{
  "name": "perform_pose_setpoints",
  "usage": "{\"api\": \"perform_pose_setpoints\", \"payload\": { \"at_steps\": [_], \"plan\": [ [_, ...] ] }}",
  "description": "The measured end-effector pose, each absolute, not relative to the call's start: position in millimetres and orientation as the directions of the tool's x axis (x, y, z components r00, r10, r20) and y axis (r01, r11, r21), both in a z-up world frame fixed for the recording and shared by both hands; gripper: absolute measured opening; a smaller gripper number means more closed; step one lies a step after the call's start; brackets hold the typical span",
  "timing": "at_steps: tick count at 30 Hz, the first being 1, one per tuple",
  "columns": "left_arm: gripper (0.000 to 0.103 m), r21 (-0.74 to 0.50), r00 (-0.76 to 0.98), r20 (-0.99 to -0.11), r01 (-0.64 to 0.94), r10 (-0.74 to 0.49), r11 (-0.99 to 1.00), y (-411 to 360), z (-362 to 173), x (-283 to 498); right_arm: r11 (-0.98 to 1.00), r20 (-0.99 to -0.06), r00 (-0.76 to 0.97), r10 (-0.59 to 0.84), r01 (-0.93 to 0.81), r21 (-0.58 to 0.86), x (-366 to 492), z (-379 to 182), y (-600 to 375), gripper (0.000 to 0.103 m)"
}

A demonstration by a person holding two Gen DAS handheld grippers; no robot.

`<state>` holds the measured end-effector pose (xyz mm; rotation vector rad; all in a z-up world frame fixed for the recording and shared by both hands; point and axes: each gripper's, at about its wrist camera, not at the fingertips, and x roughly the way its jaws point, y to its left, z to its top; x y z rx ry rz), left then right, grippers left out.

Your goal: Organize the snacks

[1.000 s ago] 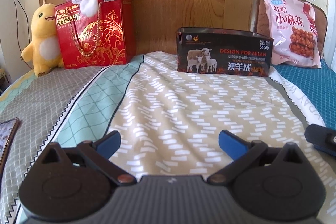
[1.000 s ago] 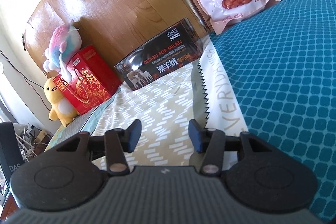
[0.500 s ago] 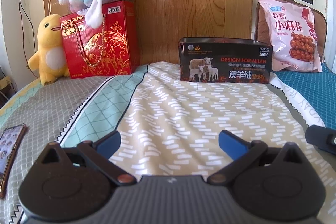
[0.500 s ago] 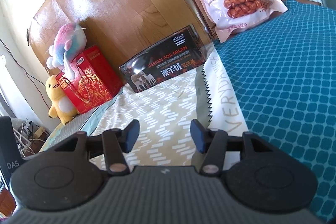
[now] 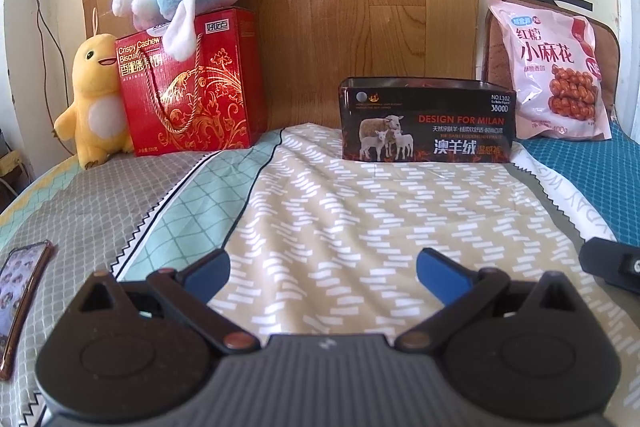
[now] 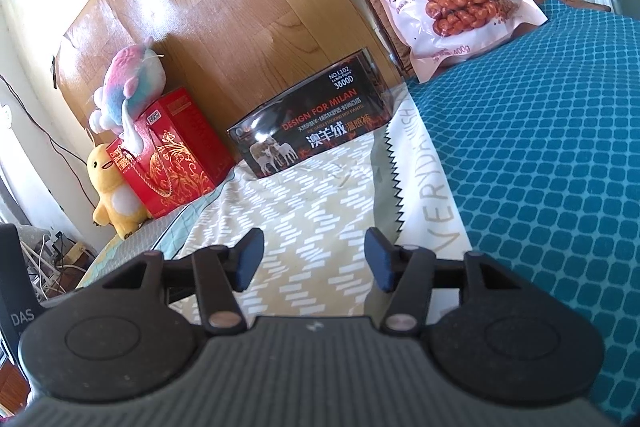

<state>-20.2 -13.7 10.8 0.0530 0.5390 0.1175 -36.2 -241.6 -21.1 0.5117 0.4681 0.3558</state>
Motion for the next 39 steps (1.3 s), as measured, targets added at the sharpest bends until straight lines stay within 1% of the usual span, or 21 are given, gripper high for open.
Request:
{"api": "perform_pose_setpoints", "payload": {
  "at_steps": [20, 32, 35, 39],
  "plan": [
    [0.103, 0.074, 0.855, -0.503, -0.104, 0.127, 0.992, -12.7, 11.2, -22.0, 0.823, -0.340, 0.838, 0.426, -0.203, 0.531, -36.2, -20.4, -240.8, 0.060],
    [0.103, 0.087, 0.842, -0.519, -0.122, 0.149, 0.989, -11.7, 10.0, -18.7, 0.833, -0.346, 0.841, 0.417, -0.201, 0.515, -35.4, -20.8, -238.9, 0.061],
    [0.103, 0.094, 0.846, -0.505, -0.143, 0.171, 0.985, -11.0, 10.8, -20.8, 0.836, -0.346, 0.842, 0.413, -0.200, 0.511, -36.4, -20.8, -238.0, 0.061],
    [0.103, 0.123, 0.858, -0.463, -0.186, 0.222, 0.975, -12.8, 13.0, -25.8, 0.837, -0.346, 0.842, 0.413, -0.201, 0.509, -36.4, -20.9, -238.4, 0.062]
  ]
}}
